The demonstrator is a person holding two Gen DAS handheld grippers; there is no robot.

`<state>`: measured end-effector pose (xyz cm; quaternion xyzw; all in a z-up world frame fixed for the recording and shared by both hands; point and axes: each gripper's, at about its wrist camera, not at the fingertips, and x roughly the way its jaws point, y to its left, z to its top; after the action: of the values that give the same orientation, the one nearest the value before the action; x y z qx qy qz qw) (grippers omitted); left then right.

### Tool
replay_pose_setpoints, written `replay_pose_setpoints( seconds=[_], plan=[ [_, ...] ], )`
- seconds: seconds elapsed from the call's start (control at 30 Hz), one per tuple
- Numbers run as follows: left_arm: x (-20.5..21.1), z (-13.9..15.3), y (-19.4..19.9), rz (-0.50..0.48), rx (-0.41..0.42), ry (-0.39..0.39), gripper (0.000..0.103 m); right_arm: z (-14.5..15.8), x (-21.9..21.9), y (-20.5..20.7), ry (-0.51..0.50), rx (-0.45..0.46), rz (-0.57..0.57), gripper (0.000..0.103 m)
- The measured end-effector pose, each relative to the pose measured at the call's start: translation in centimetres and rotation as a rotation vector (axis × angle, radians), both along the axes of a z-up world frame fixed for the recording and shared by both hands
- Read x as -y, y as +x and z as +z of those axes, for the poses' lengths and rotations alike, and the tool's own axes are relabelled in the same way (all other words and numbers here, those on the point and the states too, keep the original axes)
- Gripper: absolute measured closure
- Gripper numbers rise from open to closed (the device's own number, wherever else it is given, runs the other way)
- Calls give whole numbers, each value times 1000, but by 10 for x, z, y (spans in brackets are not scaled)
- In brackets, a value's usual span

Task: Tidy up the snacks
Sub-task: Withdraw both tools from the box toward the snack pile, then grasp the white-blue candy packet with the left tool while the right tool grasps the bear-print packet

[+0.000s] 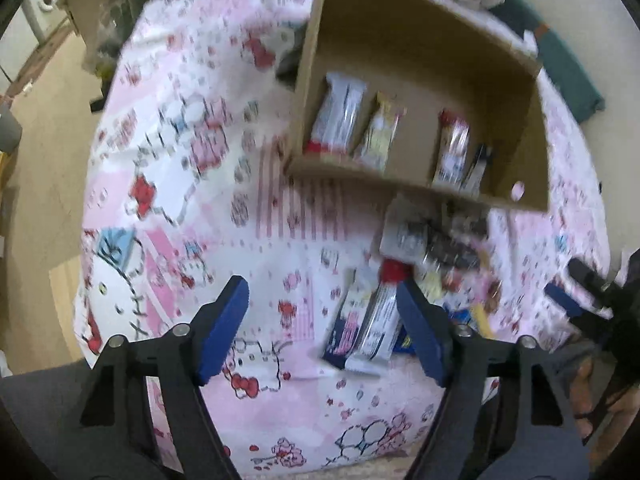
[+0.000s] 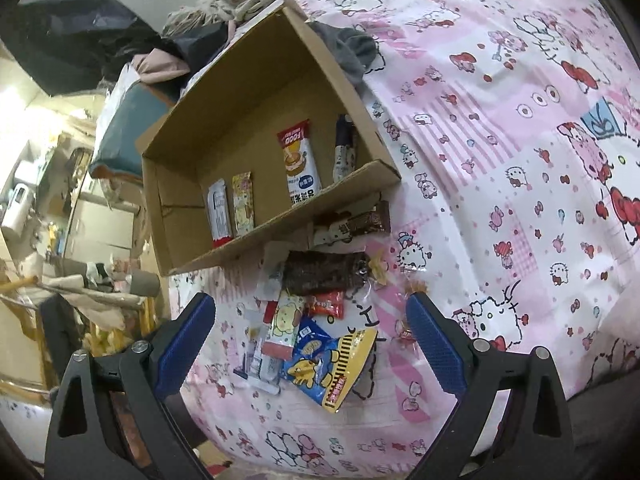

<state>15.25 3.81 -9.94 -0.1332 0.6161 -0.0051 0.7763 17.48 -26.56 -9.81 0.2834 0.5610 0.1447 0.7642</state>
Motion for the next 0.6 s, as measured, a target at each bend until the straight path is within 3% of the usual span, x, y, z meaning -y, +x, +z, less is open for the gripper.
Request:
replay_pose_setpoints(
  seconds=[0.13,0.37,0.53,0.57,0.6],
  plan=[
    [18,-29,1,-59,-91,0,48,-2,2,1,16,-13,-10,5],
    [48,-60,4,-134,-175,34,60,1,4,1,-8,3,-12,5],
    [48,-68,6,-127,-178,60,63,-3,6,2,-8,-14,-13,5],
    [49,-70,6,-127,-180,70,69,-4,5,2,-7,-19,-11,5],
    [48,-71,7,-134,-185,76,84,-5,4,3,-5,-23,-6,5]
  ],
)
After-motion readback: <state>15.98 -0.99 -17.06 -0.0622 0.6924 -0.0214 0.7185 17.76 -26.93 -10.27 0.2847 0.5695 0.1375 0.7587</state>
